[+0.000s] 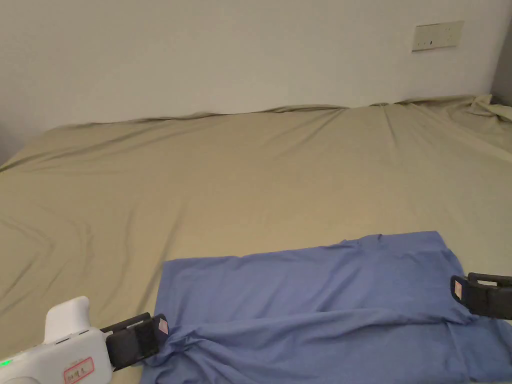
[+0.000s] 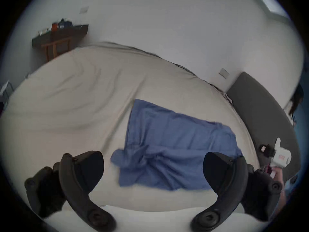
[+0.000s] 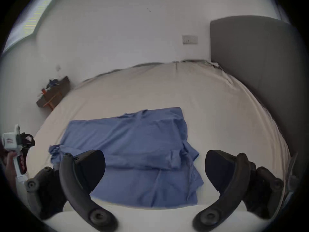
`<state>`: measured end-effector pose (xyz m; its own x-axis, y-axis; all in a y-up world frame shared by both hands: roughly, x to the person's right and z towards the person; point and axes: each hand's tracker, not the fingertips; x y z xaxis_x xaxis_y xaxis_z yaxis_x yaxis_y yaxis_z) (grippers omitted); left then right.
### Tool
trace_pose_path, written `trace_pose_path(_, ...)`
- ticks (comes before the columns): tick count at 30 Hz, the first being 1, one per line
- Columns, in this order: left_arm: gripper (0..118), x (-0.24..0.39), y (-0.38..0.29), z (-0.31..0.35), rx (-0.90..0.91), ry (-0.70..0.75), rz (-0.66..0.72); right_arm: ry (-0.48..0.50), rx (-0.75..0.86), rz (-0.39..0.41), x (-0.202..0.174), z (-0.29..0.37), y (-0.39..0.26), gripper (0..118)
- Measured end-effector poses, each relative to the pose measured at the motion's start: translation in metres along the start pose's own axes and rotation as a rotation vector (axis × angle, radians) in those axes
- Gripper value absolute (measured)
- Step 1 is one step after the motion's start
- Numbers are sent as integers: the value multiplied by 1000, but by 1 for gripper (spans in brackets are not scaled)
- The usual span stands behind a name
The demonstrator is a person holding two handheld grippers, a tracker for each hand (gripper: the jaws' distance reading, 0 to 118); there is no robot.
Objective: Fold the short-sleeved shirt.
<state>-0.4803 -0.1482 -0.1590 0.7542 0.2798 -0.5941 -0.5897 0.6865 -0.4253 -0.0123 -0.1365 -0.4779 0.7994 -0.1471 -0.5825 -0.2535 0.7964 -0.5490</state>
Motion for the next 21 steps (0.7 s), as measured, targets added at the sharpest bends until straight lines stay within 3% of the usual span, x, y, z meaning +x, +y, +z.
trace_pose_path(3,118,-3,-41,21,-47,29,-8,6,-3,15,-26,43,-36,118)
trace_pose_path(4,114,-4,-56,26,-84,28,-12,1,-12,28,-28,43,-51,112)
trace_pose_path(5,96,-4,-69,28,-98,46,-5,-10,-21,49,-37,51,-64,93)
trace_pose_path(6,46,-4,-78,28,-123,73,3,-19,-37,67,-44,55,-73,41)
trace_pose_path(7,6,-5,-86,24,-155,79,14,-16,-60,56,-50,56,-84,5)
trace_pose_path(8,1,-8,-92,21,-161,68,28,-4,-72,27,-50,58,-92,4)
trace_pose_path(10,1,-9,-97,10,-199,34,52,79,-115,-39,-51,58,-101,4)
trace_pose_path(11,1,-10,-96,5,-185,34,52,68,-117,-52,-52,57,-104,4)
trace_pose_path(14,1,-8,-80,-15,-127,115,-30,55,-131,-10,-53,52,-106,4)
trace_pose_path(15,15,-8,-75,-25,-108,160,-51,55,-127,-7,-51,51,-105,4)
trace_pose_path(17,104,-8,-65,-49,-88,229,-106,64,-126,-1,-47,50,-102,4)
trace_pose_path(18,118,-7,-61,-61,-125,250,-133,61,-127,-4,-44,49,-100,4)
trace_pose_path(21,118,-1,-58,-89,-135,283,-196,32,-119,0,-43,53,-99,4)
